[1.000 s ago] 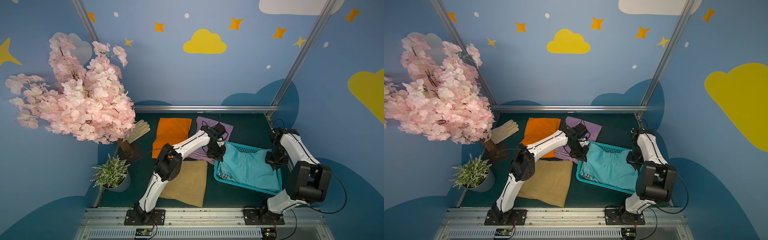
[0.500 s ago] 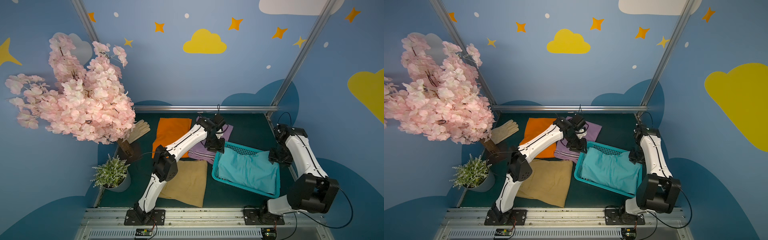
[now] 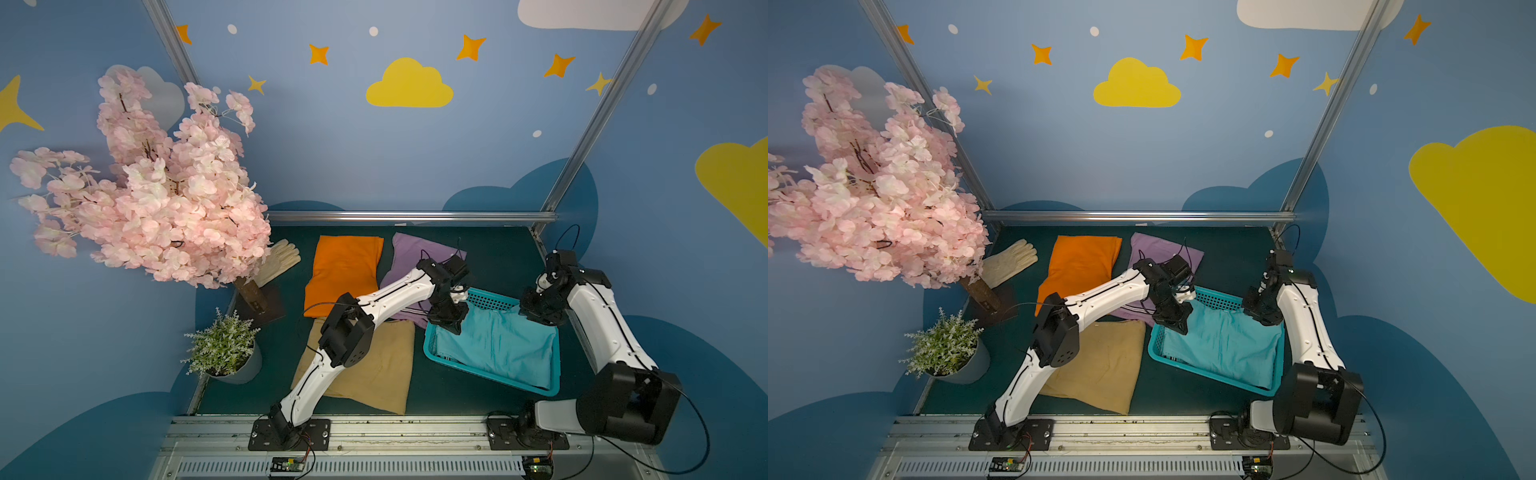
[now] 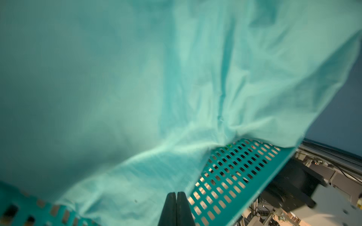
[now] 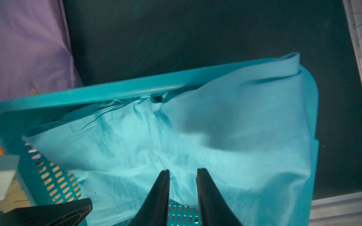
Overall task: Put the folded long pants in the basket
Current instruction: Place the long pant in the basket.
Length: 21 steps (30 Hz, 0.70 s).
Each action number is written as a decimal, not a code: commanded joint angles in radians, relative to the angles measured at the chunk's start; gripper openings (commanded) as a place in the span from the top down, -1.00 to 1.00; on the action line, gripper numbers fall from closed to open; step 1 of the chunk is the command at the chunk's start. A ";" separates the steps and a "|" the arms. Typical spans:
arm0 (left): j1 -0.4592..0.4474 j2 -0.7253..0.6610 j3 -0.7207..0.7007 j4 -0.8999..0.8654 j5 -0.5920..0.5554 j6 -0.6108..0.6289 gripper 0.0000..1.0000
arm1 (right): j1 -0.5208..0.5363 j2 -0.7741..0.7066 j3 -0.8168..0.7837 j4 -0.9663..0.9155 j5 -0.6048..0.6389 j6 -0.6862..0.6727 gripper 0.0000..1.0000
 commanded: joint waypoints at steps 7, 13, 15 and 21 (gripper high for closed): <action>0.028 -0.051 -0.081 0.050 -0.003 -0.004 0.95 | -0.057 0.125 -0.026 0.031 0.274 0.075 0.66; 0.045 -0.107 -0.152 0.107 0.016 -0.017 0.88 | -0.114 0.059 -0.087 0.089 0.338 0.068 0.61; 0.047 -0.133 -0.165 0.123 0.015 -0.022 0.88 | -0.117 0.053 -0.069 0.080 0.261 0.063 0.60; 0.068 -0.361 -0.257 0.176 -0.066 -0.034 0.34 | 0.010 -0.177 0.027 0.095 -0.070 0.087 0.43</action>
